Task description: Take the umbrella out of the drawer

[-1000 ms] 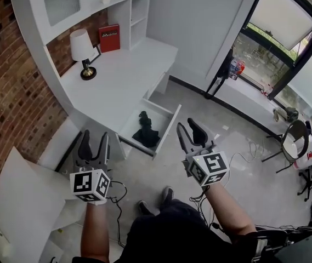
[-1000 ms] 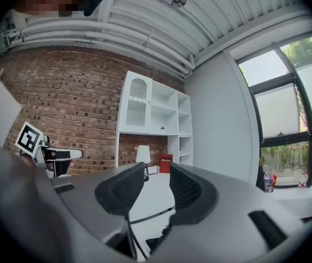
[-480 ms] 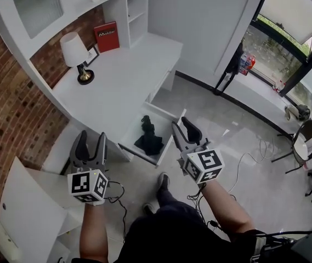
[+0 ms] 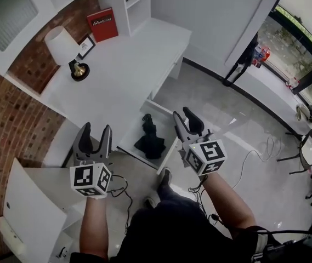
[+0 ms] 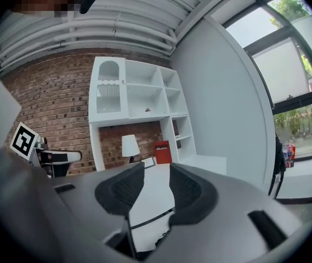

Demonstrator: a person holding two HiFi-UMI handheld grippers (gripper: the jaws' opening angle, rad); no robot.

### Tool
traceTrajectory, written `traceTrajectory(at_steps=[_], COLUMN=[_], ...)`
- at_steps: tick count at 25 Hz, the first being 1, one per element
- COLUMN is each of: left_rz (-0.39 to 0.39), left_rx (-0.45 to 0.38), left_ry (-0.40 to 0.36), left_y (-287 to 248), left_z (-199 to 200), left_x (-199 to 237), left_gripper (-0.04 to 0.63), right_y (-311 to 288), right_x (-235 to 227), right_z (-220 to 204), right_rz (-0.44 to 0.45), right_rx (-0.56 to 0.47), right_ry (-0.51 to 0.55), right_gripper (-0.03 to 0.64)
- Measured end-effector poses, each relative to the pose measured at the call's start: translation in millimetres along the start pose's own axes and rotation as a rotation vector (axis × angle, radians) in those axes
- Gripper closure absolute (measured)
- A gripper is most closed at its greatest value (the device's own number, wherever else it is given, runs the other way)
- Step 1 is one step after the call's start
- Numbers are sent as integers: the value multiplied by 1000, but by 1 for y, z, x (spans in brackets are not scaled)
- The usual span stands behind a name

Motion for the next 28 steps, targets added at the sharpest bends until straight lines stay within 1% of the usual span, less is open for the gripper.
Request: traceTrajectory(at_steps=[6, 10, 14, 19, 25, 28], left_rz=[24, 38, 34, 3, -57, -76], left_rx=[62, 111, 180, 245, 276, 292], left_ry=[-19, -29, -42, -38, -41, -41], left_y=[-33, -47, -60, -83, -101, -107], left_z=[-17, -34, -63, -97, -117, -126], left_x=[-1, 2, 6, 17, 39, 53], left_gripper=[353, 353, 353, 353, 353, 353], right_y=[-35, -58, -76, -106, -135, -150], right_x=[-37, -53, -59, -61, -53, -44], right_z=[-28, -63, -102, -156, -234, -272], right_rz=[23, 38, 40, 30, -13, -18], right_rx=[49, 112, 186, 292, 431, 505], right_ry=[-70, -142, -188, -222, -308, -330], right_gripper=[476, 476, 472, 460, 422, 409])
Point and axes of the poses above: the fingertips, and each gripper's own axes: y backward along the fingers, x to its left, z out of its top, the point moved 2 cm from there along y, backward along the fingers, and after that the axes turned 13 degrees about z, right-handed, at the moved point
